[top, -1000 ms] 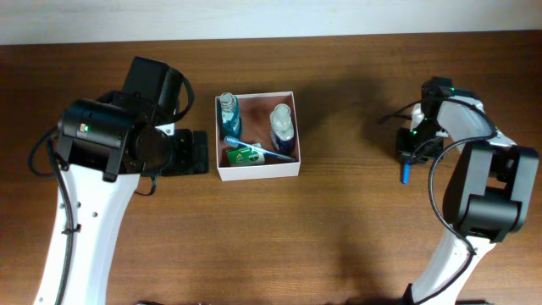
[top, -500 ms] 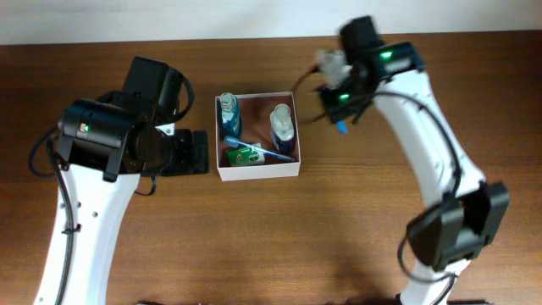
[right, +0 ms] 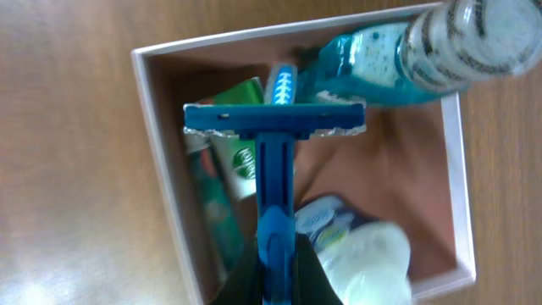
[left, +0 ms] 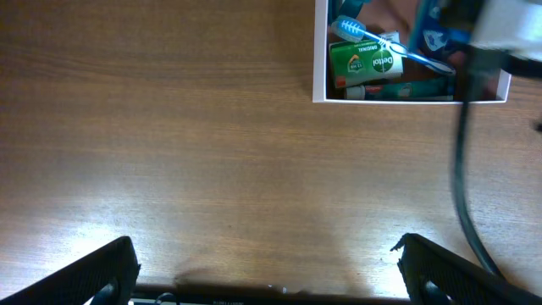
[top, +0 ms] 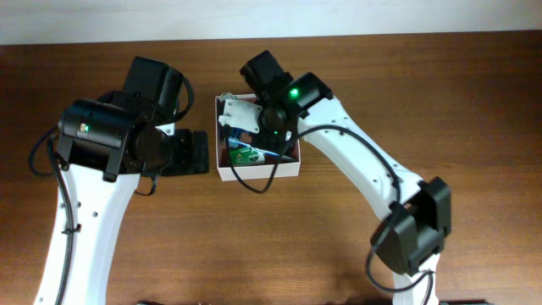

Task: Pack container

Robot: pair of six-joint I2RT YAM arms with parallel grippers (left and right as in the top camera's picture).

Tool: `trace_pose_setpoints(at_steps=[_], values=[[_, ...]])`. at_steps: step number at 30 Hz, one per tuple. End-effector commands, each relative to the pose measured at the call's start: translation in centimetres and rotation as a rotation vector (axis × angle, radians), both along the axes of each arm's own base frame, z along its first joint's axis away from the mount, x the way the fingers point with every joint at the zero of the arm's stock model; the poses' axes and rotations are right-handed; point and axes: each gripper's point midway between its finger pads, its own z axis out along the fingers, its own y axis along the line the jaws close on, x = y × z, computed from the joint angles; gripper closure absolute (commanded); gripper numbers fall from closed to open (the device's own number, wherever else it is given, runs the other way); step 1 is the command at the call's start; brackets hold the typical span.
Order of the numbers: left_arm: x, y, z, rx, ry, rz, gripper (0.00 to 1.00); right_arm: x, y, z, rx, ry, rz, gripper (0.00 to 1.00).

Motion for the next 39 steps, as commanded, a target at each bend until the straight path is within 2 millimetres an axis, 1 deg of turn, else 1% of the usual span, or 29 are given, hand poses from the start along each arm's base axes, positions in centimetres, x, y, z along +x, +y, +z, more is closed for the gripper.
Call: trace_pose_setpoints(at_steps=[1, 2, 3, 4, 5, 6, 8, 12, 14, 16, 18, 21, 23, 25, 26, 28, 29, 30, 31, 33, 34, 35, 39], values=[[0.0, 0.2, 0.5, -0.001, -0.018, 0.015, 0.0, 0.9, 0.4, -2.5, -0.024, 0.0, 0.038, 0.86], [0.0, 0.2, 0.5, -0.001, -0.018, 0.015, 0.0, 1.1, 0.5, -2.4, -0.02, -0.008, 0.035, 0.82], [0.0, 0.2, 0.5, -0.001, -0.018, 0.015, 0.0, 1.2, 0.6, -2.3, -0.015, -0.015, 0.035, 0.75], [0.0, 0.2, 0.5, -0.001, -0.018, 0.015, 0.0, 1.3, 0.7, -2.0, -0.01, -0.019, 0.028, 0.56], [0.0, 0.2, 0.5, -0.001, -0.018, 0.015, 0.0, 1.4, 0.7, -1.4, 0.002, -0.024, -0.006, 0.18], [0.0, 0.2, 0.5, -0.001, -0.018, 0.015, 0.0, 1.5, 0.7, -0.7, 0.016, -0.027, -0.029, 0.0], [0.0, 0.2, 0.5, -0.001, -0.018, 0.015, 0.0, 1.6, 0.5, 0.8, 0.047, -0.036, -0.079, 0.01], [0.0, 0.2, 0.5, -0.001, -0.018, 0.015, 0.0, 1.7, -0.7, 5.9, 0.153, -0.062, -0.235, 0.01], [0.0, 0.2, 0.5, -0.001, -0.018, 0.015, 0.0, 1.4, -1.5, 8.2, 0.201, -0.07, -0.301, 0.01], [0.0, 0.2, 0.5, -0.001, -0.018, 0.015, 0.0, 0.6, -2.7, 11.5, 0.254, -0.093, -0.353, 0.01], [0.0, 0.2, 0.5, -0.001, -0.018, 0.015, 0.0, -0.7, -3.8, 14.2, 0.286, -0.122, -0.365, 0.01], [0.0, 0.2, 0.5, -0.001, -0.018, 0.015, 0.0, -3.1, -5.4, 18.2, 0.347, -0.163, -0.384, 0.01], [0.0, 0.2, 0.5, -0.001, -0.018, 0.015, 0.01, -4.6, -6.1, 20.8, 0.395, -0.203, -0.371, 0.01], [0.0, 0.2, 0.5, -0.001, -0.018, 0.015, 0.0, -5.6, -6.9, 22.0, 0.404, -0.224, -0.374, 0.01], [0.0, 0.2, 0.5, -0.001, -0.018, 0.015, 0.0, -6.7, -7.5, 22.3, 0.398, -0.216, -0.374, 0.01], [0.0, 0.2, 0.5, -0.001, -0.018, 0.015, 0.0, -8.2, -8.6, 22.2, 0.372, -0.195, -0.379, 0.01], [0.0, 0.2, 0.5, -0.001, -0.018, 0.015, 0.0, -8.6, -9.4, 22.5, 0.358, -0.209, -0.395, 0.01], [0.0, 0.2, 0.5, -0.001, -0.018, 0.015, 0.0, -9.0, -9.7, 22.7, 0.36, -0.211, -0.401, 0.01], [0.0, 0.2, 0.5, -0.001, -0.018, 0.015, 0.0, -9.4, -10.6, 23.2, 0.37, -0.215, -0.443, 0.01], [0.0, 0.2, 0.5, -0.001, -0.018, 0.015, 0.0, -9.2, -12.4, 24.2, 0.396, -0.236, -0.544, 0.01], [0.0, 0.2, 0.5, -0.001, -0.018, 0.015, 0.0, -9.1, -13.7, 24.8, 0.423, -0.245, -0.614, 0.01], [0.0, 0.2, 0.5, -0.001, -0.018, 0.015, 0.0, -9.0, -15.6, 25.5, 0.469, -0.235, -0.71, 0.01], [0.0, 0.2, 0.5, -0.001, -0.018, 0.015, 0.0, -9.7, -18.9, 25.8, 0.522, -0.183, -0.779, 0.01]])
